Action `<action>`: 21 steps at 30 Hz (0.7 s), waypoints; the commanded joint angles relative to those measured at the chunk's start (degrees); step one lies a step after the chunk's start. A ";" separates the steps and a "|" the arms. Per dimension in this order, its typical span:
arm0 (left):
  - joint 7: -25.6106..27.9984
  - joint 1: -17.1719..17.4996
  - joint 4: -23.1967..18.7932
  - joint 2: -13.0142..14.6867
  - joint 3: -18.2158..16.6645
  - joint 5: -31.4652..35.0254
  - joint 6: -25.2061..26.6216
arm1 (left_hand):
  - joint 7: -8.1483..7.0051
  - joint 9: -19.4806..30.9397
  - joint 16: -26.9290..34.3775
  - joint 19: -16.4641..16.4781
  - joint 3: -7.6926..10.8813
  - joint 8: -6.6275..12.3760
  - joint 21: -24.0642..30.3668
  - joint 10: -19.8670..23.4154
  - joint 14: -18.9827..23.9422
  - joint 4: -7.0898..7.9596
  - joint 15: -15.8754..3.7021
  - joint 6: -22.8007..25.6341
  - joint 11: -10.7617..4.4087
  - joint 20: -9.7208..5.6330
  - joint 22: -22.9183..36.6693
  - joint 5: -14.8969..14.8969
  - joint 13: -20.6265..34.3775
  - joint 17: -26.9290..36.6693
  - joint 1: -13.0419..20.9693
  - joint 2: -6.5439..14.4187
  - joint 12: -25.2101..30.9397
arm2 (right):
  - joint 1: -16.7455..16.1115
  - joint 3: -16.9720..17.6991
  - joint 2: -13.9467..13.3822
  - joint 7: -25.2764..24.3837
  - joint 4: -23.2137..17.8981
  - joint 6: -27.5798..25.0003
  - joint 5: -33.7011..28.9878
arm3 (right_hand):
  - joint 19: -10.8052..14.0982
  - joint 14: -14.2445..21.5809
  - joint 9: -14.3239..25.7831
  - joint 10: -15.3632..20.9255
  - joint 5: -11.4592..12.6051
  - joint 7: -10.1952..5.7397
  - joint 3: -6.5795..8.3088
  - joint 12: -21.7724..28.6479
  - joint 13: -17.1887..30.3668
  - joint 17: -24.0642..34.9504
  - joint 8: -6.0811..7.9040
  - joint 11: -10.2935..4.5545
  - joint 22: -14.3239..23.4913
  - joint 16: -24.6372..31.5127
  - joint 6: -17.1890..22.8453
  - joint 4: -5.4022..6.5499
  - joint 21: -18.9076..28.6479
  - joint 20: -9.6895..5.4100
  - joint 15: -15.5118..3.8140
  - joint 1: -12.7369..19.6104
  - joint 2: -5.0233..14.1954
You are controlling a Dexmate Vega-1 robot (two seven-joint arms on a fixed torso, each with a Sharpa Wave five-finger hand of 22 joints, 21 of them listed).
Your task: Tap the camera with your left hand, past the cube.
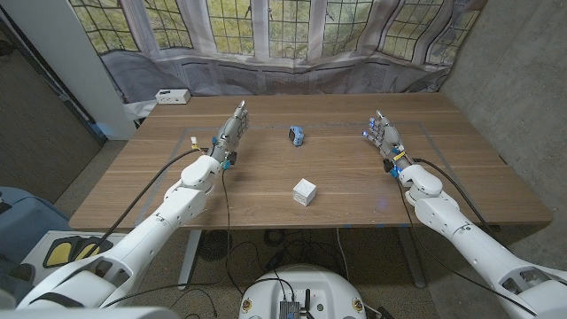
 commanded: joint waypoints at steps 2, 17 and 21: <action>4.60 -0.41 -2.01 1.22 1.36 7.81 -2.24 | 0.25 0.17 0.14 0.51 -0.12 0.59 0.13 0.16 0.31 -0.40 -0.14 1.21 -0.42 0.33 0.13 0.14 0.24 0.24 0.75 -0.02 0.35 | 0.78 0.47 -0.30 1.97 1.78 0.54 0.74 | 0.85 0.46 0.19 -0.47 -0.01 0.25 0.42 -0.40 0.20 0.19 0.92 0.16 0.08 -0.19 1.92 -0.10 -0.46 0.07 0.27 0.46 0.25; -1.02 -4.73 4.23 0.76 2.42 9.73 -8.87 | 0.78 0.23 1.17 7.66 -0.72 1.11 1.40 7.13 7.41 -1.21 -0.96 8.10 -0.34 0.91 0.13 -0.26 0.27 0.24 1.26 -0.93 1.99 | 0.83 2.68 -0.63 3.99 3.85 2.01 3.16 | 1.04 0.62 0.21 0.17 -0.07 -0.45 0.44 -0.58 0.22 0.31 0.37 0.11 0.09 -0.28 1.01 0.06 -0.85 0.09 0.22 0.24 0.47; 1.80 -4.36 2.46 1.35 2.33 12.63 -9.23 | 0.79 0.25 1.16 8.20 -0.87 1.22 1.39 7.91 8.00 -1.25 -0.93 9.05 -0.38 1.41 0.13 -0.28 0.28 0.25 1.20 -1.10 2.13 | 0.00 2.81 -0.38 3.41 2.63 2.69 3.13 | 1.15 0.73 0.21 0.41 -0.08 -0.46 0.44 -0.58 0.22 0.32 0.44 0.03 0.09 -0.28 1.29 0.06 -0.91 0.08 0.26 0.22 0.47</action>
